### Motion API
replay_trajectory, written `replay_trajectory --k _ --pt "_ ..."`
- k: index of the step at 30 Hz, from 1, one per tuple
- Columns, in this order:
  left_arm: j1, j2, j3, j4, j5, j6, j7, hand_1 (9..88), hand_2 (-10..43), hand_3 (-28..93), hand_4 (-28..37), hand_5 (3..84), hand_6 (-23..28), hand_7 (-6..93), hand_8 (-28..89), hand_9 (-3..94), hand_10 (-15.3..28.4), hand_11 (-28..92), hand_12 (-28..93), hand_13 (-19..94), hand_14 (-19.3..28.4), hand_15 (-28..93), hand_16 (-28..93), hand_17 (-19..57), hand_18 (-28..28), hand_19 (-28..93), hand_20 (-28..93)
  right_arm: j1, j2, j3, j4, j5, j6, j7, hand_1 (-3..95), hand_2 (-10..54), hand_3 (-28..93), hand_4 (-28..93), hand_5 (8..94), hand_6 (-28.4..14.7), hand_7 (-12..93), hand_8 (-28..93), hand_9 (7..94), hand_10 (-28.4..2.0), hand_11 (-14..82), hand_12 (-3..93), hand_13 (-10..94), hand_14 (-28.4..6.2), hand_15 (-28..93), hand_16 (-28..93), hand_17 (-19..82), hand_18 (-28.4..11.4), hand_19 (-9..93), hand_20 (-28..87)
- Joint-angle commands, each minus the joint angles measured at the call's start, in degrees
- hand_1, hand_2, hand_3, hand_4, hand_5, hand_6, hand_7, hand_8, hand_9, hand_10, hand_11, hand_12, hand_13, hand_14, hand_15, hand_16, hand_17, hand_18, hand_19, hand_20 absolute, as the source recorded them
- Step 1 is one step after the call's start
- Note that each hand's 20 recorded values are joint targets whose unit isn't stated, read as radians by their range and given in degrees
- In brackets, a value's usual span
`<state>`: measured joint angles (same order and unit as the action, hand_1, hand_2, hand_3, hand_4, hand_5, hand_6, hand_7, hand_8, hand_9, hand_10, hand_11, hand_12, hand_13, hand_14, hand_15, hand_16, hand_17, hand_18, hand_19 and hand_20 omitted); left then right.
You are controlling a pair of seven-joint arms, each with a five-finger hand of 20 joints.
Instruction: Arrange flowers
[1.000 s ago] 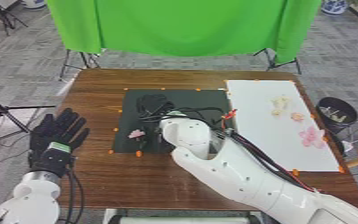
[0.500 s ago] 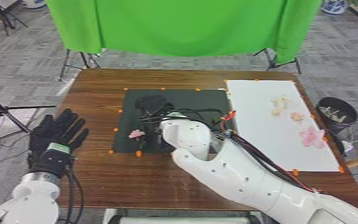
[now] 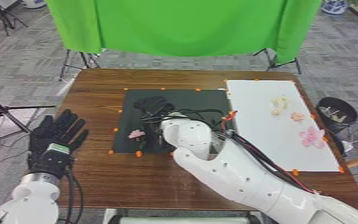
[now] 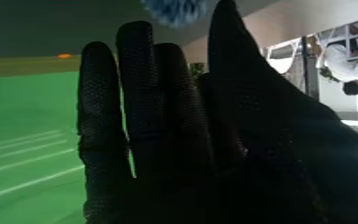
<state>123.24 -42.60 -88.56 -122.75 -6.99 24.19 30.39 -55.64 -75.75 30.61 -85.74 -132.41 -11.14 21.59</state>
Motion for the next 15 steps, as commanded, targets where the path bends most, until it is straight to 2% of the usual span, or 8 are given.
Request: replay_trajectory --k 1,3,4,6,8,9,11,15 --pt "0.6 -0.44 -0.3 -0.37 -0.11 0.52 -0.24 31.5 16.3 72 -28.3 45.7 9.6 23.5 -13 39.5 15.3 29 10 29 16.5 48 -11 -6.7 15.7 44 8 -0.1 -0.1 0.8 -0.9 0.2 -0.8 0.1 46.9 -9.5 83 -28 36.4 -3.1 18 -17 54.3 -13.0 13.0 11.3 55 -11.7 36 15 25 -19.2 65 16" --pt "0.7 -0.45 -0.17 -0.43 -0.53 0.5 0.08 31.5 16.2 73 -28.3 45.7 9.6 23.6 -13 39.5 15.3 29 10 29 16.5 48 -11 -6.7 15.7 44 8 -0.2 0.0 1.1 -1.1 0.2 -0.4 0.2 46.3 -9.5 83 -28 36.6 -3.4 17 -16 54.0 -13.1 13.0 11.3 55 -11.9 36 15 25 -19.3 65 16" --pt "0.8 -0.82 -0.31 -0.46 -0.3 0.61 -0.24 31.5 16.2 72 -28.3 45.7 9.6 23.6 -13 39.5 15.3 29 10 29 16.5 48 -11 -6.7 15.7 44 8 -0.3 0.3 1.2 -1.4 0.4 0.1 0.3 46.1 -9.5 83 -28 36.6 -3.6 17 -16 53.9 -13.3 13.1 11.4 55 -11.9 36 15 25 -19.2 65 16" --pt "1.0 -0.78 -0.41 -0.53 -0.36 0.55 0.09 31.5 16.2 72 -28.3 45.7 9.6 23.8 -13 39.5 15.3 29 10 29 16.5 48 -11 -6.7 15.7 44 8 -0.5 0.7 2.0 -2.3 1.0 -0.2 0.6 45.1 -9.5 83 -28 36.8 -3.9 17 -16 53.8 -13.5 13.2 11.4 55 -11.9 36 15 25 -19.3 65 16" --pt "1.4 -1.59 -0.82 -0.59 0.14 0.49 -0.29 31.6 16.2 72 -28.3 45.7 9.6 23.7 -13 39.5 15.3 29 10 29 16.5 48 -11 -6.7 15.7 44 8 -1.1 1.8 3.6 -4.2 2.6 -0.7 0.9 43.7 -9.5 83 -28 36.7 -4.3 16 -16 53.1 -13.9 13.1 11.4 55 -12.1 36 15 25 -19.3 65 16" --pt "1.6 -1.89 -0.95 -0.59 0.41 0.32 -0.44 31.5 16.2 72 -28.3 45.7 9.6 23.7 -13 39.5 15.3 29 10 29 16.5 48 -11 -6.7 15.7 44 8 -1.3 2.8 4.2 -5.7 3.7 0.3 1.6 42.3 -9.2 83 -28 36.4 -4.8 16 -15 52.1 -14.4 13.0 11.3 54 -12.6 37 15 25 -19.4 65 16" --pt "1.8 -1.66 -0.89 -0.65 0.04 0.1 0.14 31.6 16.2 72 -28.3 45.7 9.6 23.7 -13 39.5 15.3 29 10 29 16.5 48 -11 -6.7 15.7 44 8 -2.6 5.0 7.0 -8.9 3.8 1.0 1.4 40.8 -8.4 83 -28 36.0 -5.4 15 -15 51.1 -14.8 12.8 11.3 53 -13.2 37 15 24 -19.6 66 16" --pt "2.4 -2.28 -1.42 -0.98 0.87 -0.22 0.5 31.4 16.3 72 -28.3 45.8 9.6 23.6 -13 39.5 15.2 29 10 29 16.5 48 -11 -6.7 15.7 44 8 -5.5 12.6 12.6 -17.1 5.7 2.6 3.4 38.7 -6.4 83 -28 36.1 -5.5 14 -14 50.1 -14.9 12.7 11.3 52 -13.7 38 14 24 -19.9 66 16"
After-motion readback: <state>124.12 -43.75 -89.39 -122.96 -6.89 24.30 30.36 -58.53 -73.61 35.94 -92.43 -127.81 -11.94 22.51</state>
